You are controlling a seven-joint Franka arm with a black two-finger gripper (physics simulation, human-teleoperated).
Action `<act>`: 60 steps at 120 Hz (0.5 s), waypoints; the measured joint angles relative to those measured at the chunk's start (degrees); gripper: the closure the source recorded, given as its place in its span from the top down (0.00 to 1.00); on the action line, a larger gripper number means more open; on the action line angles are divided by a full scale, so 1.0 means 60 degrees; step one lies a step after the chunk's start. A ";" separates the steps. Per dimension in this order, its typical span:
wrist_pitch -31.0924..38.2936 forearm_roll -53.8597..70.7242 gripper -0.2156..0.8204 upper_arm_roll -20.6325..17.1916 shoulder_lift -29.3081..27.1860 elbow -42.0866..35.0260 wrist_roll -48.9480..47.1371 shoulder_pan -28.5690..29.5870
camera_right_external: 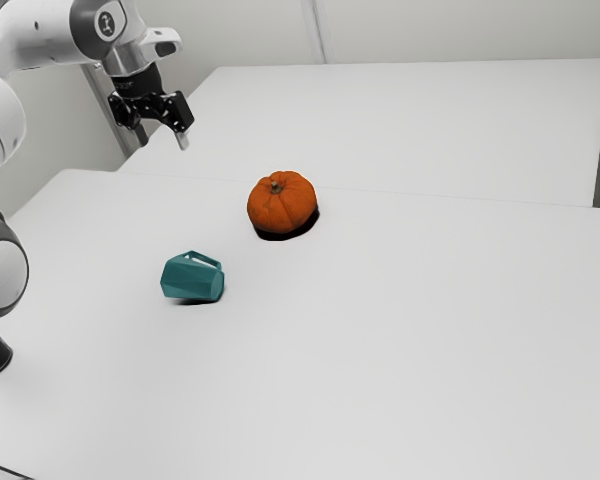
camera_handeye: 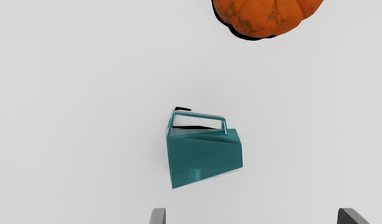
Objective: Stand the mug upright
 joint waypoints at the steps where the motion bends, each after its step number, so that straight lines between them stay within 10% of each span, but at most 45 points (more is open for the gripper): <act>1: -0.0002 0.0000 0.79 0.0002 0.0000 0.0001 0.0000 -0.0001; 60: 0.0388 -0.0373 0.79 0.0675 -0.1285 -0.2919 0.0425 -0.0143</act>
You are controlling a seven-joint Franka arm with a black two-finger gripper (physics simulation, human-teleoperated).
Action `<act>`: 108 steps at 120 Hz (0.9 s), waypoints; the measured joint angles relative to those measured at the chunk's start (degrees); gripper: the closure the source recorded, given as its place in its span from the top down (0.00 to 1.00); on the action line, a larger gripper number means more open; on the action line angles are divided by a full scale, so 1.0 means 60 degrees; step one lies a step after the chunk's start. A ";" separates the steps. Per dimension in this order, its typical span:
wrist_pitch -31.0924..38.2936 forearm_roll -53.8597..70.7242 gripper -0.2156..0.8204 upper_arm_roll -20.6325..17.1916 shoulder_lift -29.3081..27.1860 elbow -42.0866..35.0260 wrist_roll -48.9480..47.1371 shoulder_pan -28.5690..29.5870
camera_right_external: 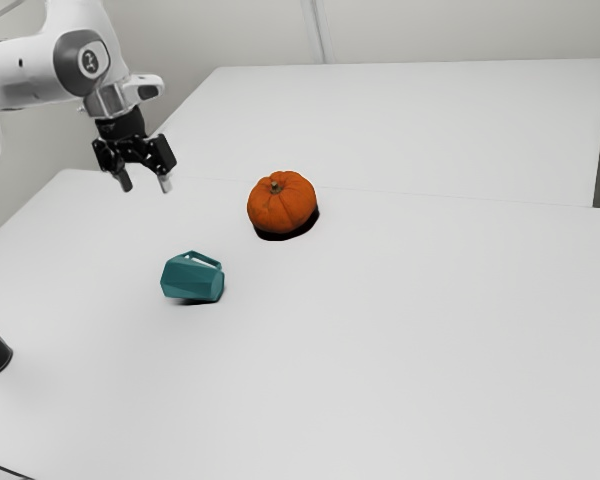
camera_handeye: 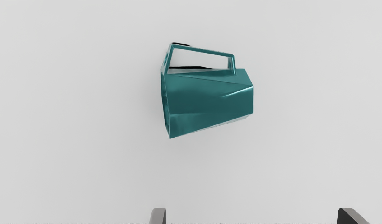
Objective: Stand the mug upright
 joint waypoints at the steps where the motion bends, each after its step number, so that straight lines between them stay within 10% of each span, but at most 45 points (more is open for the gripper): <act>1: 0.0027 -0.0041 0.79 0.0079 -0.0012 -0.0059 0.0026 -0.0027; 108: 0.4247 -0.3611 0.79 0.2050 0.0432 -0.3805 0.4991 -0.0061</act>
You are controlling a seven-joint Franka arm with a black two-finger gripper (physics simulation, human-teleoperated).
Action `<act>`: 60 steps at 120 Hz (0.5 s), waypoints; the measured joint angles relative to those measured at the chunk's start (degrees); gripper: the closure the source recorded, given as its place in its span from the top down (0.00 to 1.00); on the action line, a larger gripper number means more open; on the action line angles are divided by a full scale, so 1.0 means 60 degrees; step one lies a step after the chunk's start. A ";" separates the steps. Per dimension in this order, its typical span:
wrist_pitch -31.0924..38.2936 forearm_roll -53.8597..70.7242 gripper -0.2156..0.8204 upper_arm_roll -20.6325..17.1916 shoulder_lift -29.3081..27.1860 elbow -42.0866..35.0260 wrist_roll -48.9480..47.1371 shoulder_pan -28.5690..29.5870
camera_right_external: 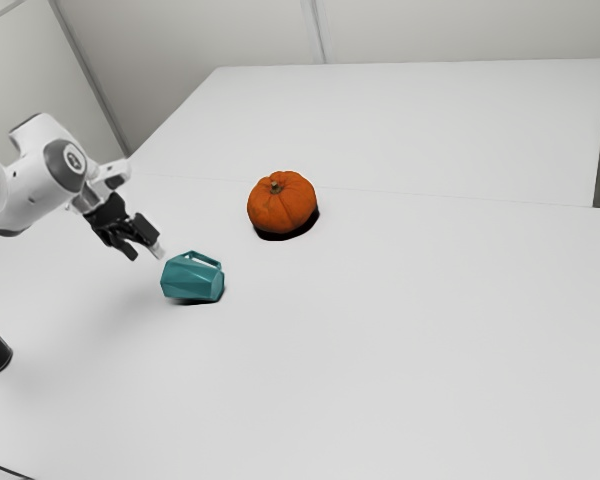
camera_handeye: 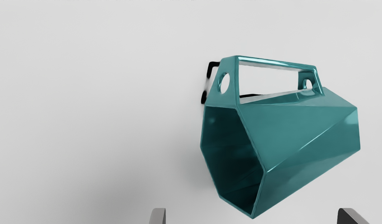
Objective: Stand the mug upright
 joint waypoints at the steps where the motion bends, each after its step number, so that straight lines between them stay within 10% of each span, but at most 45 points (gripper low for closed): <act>1: 0.0016 -0.0050 0.79 0.0010 0.0009 -0.0010 0.0048 0.0004; 60: 0.0277 -0.2554 0.79 0.0226 0.0346 -0.0484 0.2258 0.0398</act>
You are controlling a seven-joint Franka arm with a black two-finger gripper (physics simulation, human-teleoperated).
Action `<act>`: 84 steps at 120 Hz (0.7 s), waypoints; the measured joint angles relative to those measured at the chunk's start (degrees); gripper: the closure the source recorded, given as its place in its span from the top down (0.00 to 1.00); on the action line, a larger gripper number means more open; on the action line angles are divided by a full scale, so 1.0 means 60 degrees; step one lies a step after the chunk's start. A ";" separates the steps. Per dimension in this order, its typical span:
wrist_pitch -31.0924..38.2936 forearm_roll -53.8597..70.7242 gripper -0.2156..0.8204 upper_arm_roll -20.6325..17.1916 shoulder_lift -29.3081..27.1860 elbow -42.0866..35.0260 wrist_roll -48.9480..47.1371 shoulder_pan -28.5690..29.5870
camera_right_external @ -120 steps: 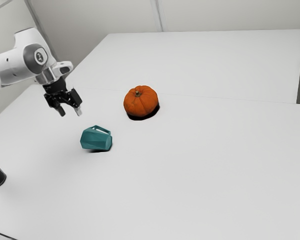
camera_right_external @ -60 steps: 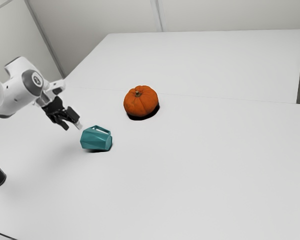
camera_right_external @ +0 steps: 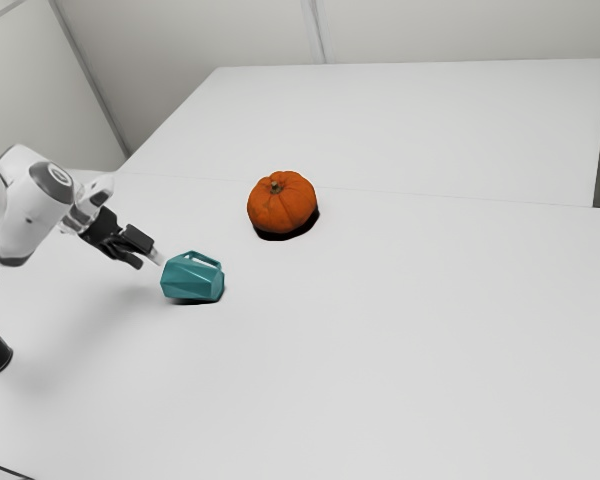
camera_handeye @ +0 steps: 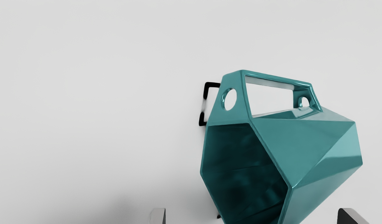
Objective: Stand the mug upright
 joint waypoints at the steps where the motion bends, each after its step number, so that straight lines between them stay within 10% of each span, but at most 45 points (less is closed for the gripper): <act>1: -0.0003 -0.0048 0.79 0.0001 0.0005 -0.0005 0.0028 0.0002; 84: -0.1126 -0.3029 0.79 0.0249 0.0390 -0.0463 0.1576 0.0191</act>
